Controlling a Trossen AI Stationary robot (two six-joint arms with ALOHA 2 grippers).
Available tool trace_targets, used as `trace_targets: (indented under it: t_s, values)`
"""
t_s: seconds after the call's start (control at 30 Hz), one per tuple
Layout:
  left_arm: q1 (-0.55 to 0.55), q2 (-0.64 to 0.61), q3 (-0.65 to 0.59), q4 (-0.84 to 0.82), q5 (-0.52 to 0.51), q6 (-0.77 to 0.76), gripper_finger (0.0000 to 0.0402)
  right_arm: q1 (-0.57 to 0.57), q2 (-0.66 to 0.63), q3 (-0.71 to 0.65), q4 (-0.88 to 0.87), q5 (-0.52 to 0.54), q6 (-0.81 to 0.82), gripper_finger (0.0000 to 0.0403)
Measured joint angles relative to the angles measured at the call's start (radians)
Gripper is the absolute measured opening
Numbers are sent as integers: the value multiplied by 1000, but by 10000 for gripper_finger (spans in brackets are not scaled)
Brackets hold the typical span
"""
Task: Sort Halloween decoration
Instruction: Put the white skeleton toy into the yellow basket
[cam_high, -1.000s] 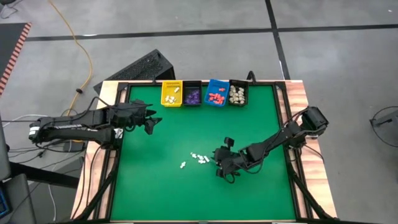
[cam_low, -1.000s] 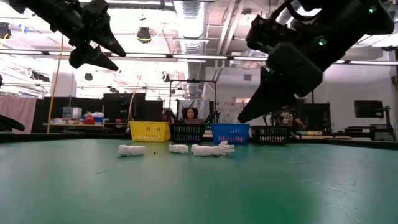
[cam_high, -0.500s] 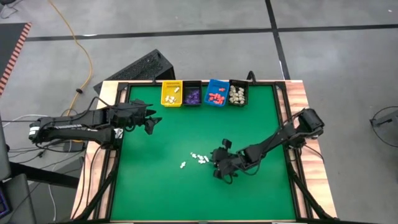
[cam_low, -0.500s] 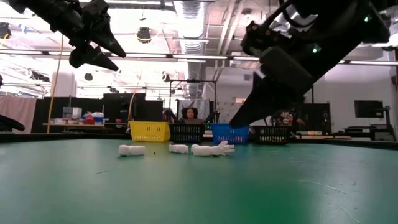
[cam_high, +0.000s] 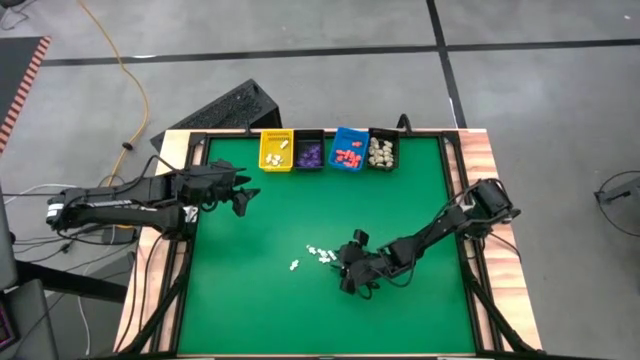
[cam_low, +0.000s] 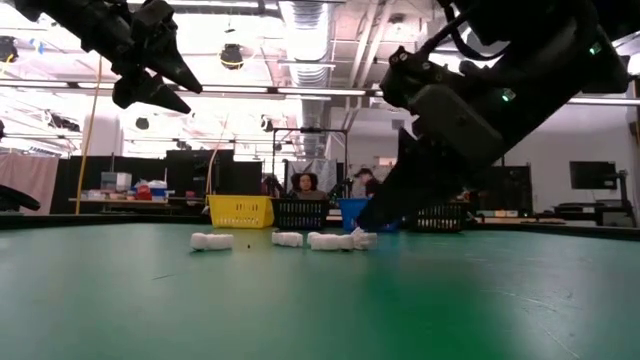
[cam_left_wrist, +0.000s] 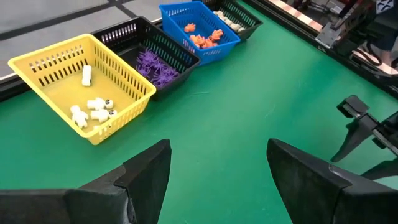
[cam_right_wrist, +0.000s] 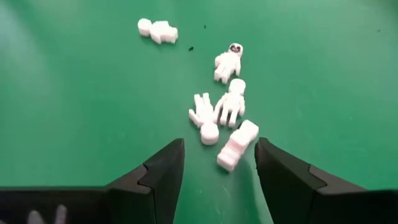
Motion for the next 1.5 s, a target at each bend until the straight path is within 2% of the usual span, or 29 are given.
trace_targets:
  t_s: [0.43,0.6,0.73,1.0,1.27,1.5]
  values:
    - [0,0,0,-4,-13,0,256,-51,52,0,5,1,68,205]
    - [0,2,0,-9,-14,1,256,-44,66,3,-19,16,140,198]
    - [0,2,0,-9,-14,0,256,-44,75,3,-31,31,190,161]
    - [0,2,0,-8,-14,-2,256,-46,74,2,-34,59,323,51]
    - [0,2,0,-8,-13,-8,256,-92,19,-1,-34,40,294,43]
    - [0,2,0,-8,-13,-20,256,-228,-95,-1,4,44,150,43]
